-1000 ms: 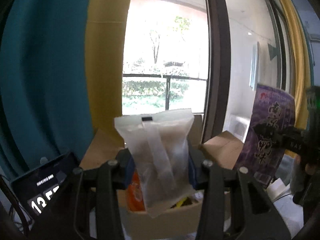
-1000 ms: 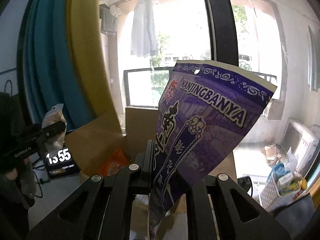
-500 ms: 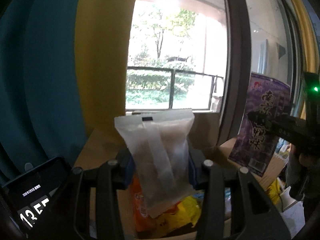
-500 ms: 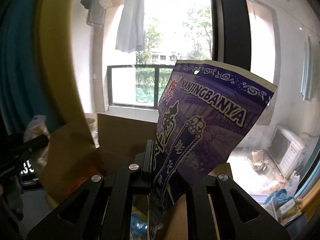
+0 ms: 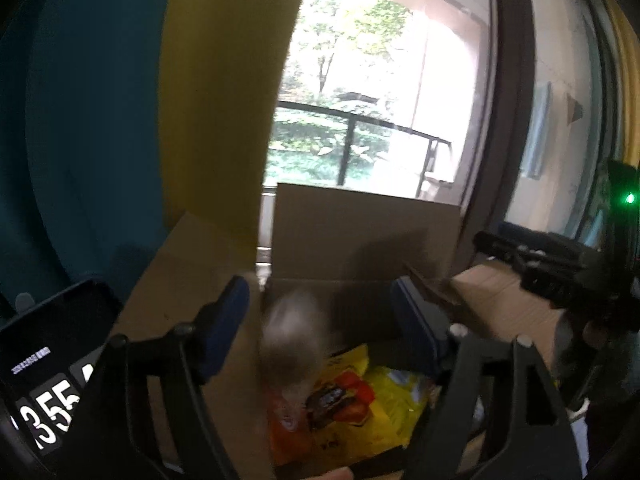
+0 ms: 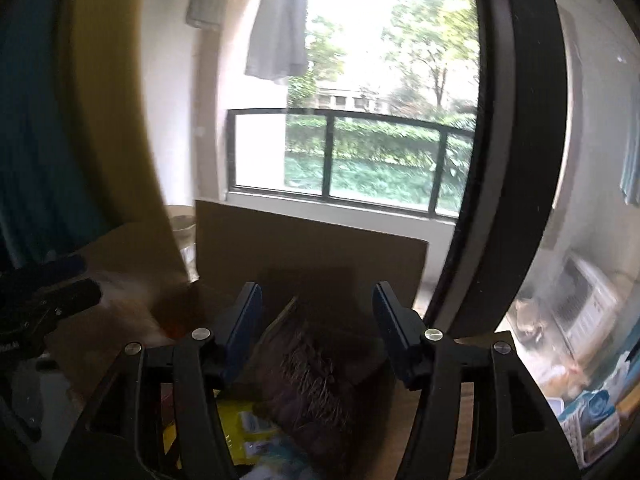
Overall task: Organize snacks
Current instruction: 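Carry both packs over the cardboard box and open both tools inside, then move both tools back from the box toward the snacks on the table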
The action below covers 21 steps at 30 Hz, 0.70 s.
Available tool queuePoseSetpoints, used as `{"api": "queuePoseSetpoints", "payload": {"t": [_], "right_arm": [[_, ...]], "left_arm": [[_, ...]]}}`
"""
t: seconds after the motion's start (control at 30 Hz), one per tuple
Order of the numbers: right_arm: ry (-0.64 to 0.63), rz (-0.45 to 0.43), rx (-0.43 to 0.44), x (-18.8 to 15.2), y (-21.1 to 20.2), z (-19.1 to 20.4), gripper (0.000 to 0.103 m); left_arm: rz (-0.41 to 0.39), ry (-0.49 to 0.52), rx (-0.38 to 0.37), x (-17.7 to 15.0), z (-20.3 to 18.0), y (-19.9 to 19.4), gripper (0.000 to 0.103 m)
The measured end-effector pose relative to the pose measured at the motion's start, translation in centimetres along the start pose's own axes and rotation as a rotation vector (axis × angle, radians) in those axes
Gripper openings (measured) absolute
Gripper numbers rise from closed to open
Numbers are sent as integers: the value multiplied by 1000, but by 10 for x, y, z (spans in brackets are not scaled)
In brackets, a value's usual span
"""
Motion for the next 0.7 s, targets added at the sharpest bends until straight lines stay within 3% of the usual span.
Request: {"api": "queuePoseSetpoints", "payload": {"t": [0.3, 0.7], "right_arm": [[1, 35, 33, -11, -34, 13, 61], [12, 56, 21, -37, -116, 20, 61]], "left_arm": [[25, 11, -39, -4, -24, -9, 78], [22, 53, -109, -16, -76, -64, 78]]}}
Point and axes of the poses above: each gripper's, at about its wrist camera, not at the fingertips, and y roughly the way its jaws point, z to its left, x to its top, the point moved 10 cm from there along y, roughly the way its jaws point, and after that the axes turned 12 degrees about -y, right-handed, at the moved point
